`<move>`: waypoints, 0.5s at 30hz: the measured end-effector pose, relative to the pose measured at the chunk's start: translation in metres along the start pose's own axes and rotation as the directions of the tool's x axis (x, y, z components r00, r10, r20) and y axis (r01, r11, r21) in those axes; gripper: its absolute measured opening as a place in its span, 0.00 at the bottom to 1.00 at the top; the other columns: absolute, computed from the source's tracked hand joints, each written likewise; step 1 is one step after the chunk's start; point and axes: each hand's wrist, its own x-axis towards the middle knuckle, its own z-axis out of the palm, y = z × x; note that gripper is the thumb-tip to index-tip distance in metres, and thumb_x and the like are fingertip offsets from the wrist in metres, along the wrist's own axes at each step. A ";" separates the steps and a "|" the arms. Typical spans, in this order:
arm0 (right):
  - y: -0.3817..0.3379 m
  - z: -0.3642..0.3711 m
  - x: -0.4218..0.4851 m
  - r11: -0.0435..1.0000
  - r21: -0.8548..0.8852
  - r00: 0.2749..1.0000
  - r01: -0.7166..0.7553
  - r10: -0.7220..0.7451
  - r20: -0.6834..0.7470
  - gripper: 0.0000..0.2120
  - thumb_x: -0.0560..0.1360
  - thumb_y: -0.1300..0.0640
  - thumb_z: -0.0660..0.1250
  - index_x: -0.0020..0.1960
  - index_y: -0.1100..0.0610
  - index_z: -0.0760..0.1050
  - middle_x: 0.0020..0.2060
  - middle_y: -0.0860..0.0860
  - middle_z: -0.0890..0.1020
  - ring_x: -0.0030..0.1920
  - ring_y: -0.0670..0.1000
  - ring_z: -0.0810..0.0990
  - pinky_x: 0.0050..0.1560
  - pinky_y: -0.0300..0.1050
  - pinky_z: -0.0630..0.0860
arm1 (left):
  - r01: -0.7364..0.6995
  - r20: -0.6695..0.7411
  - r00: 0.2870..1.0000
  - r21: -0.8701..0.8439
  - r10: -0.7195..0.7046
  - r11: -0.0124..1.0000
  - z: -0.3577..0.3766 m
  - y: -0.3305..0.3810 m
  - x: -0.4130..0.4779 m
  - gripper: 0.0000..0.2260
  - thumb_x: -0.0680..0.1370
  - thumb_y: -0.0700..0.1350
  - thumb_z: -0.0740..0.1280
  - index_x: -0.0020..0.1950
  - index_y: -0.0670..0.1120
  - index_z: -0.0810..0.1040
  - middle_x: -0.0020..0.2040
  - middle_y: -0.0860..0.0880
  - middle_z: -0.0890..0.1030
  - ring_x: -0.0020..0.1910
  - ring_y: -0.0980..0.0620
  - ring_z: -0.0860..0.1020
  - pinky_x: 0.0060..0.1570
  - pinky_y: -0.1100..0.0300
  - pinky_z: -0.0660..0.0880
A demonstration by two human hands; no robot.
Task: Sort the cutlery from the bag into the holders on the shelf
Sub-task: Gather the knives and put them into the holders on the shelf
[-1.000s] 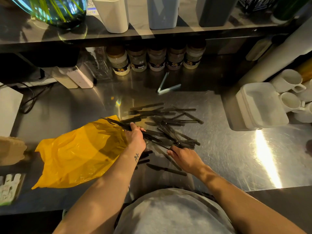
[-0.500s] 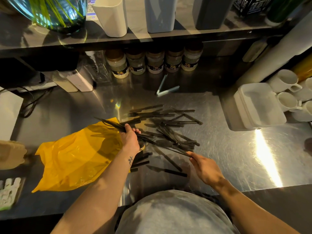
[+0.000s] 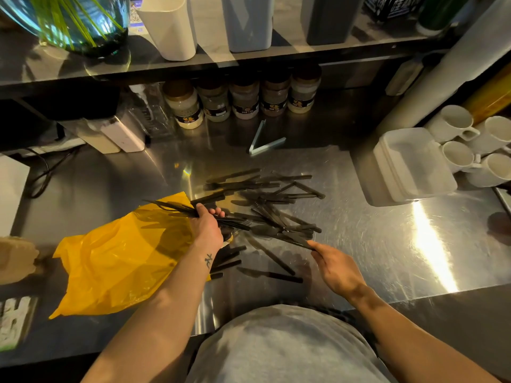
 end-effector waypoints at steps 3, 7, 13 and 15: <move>0.003 -0.001 -0.002 0.998 0.068 1.000 -0.011 0.013 -0.023 0.21 0.84 0.41 0.52 0.75 0.38 0.68 0.65 0.43 0.80 0.62 0.49 0.79 0.65 0.46 0.74 | -0.007 -0.023 1.000 0.010 0.007 1.000 0.000 0.001 -0.001 0.13 0.85 0.52 0.61 0.54 0.42 0.73 0.37 0.48 0.77 0.34 0.53 0.79 0.48 0.59 0.82; 0.002 -0.002 -0.002 0.995 0.100 0.999 -0.010 0.014 -0.035 0.20 0.85 0.42 0.51 0.76 0.36 0.65 0.60 0.43 0.80 0.57 0.46 0.78 0.61 0.42 0.74 | 0.016 0.031 0.999 0.032 -0.017 0.999 0.002 -0.003 -0.007 0.14 0.85 0.51 0.61 0.47 0.42 0.74 0.37 0.47 0.78 0.34 0.52 0.80 0.47 0.58 0.82; -0.015 0.002 0.005 0.989 0.119 0.996 0.089 -0.085 -0.040 0.34 0.78 0.31 0.50 0.78 0.47 0.64 0.56 0.49 0.79 0.55 0.52 0.78 0.58 0.49 0.77 | 0.075 0.219 0.970 0.146 -0.106 0.986 0.011 -0.036 -0.025 0.12 0.83 0.49 0.65 0.56 0.40 0.77 0.41 0.44 0.84 0.39 0.49 0.84 0.48 0.52 0.82; -0.021 0.007 0.007 0.986 0.100 0.990 0.135 -0.130 -0.047 0.29 0.80 0.37 0.53 0.77 0.48 0.65 0.51 0.50 0.77 0.49 0.52 0.78 0.52 0.54 0.78 | 0.101 0.255 0.957 0.164 -0.141 0.981 0.014 -0.045 -0.036 0.13 0.82 0.48 0.67 0.60 0.39 0.76 0.46 0.41 0.85 0.43 0.47 0.85 0.49 0.51 0.83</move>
